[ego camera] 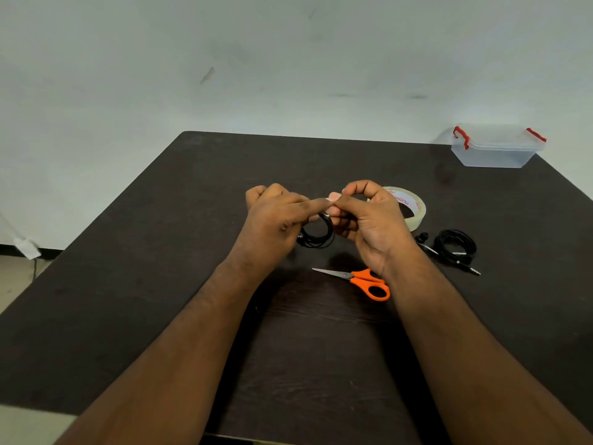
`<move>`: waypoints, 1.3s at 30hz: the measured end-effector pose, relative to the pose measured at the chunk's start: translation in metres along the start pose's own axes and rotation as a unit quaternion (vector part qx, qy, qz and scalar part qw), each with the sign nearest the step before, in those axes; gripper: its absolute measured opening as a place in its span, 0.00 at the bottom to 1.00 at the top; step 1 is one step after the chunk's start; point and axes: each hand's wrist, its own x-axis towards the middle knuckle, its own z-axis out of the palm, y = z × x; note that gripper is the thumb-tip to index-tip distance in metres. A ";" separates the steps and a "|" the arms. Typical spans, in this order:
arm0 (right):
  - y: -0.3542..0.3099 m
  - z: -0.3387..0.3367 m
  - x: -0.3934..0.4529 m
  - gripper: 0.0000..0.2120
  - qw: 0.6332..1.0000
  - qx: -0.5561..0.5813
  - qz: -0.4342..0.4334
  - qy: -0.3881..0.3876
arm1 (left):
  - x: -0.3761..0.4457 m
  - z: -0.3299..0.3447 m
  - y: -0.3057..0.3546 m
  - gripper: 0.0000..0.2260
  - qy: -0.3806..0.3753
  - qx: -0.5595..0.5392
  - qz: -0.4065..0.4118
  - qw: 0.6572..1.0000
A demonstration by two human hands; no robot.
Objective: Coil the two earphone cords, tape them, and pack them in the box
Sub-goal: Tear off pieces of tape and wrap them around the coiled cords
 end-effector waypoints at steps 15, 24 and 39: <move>0.005 0.012 -0.004 0.15 0.993 -0.111 -0.013 0.028 | 0.000 0.004 -0.001 0.09 0.034 0.095 -0.067 0.993; 0.030 0.014 0.004 0.20 0.914 -0.344 -0.214 0.023 | 0.003 0.000 0.003 0.07 -0.010 0.153 -0.184 0.971; 0.032 0.000 0.017 0.18 0.784 -0.447 -0.430 0.004 | 0.012 -0.008 0.008 0.10 -0.095 -0.455 -0.432 0.773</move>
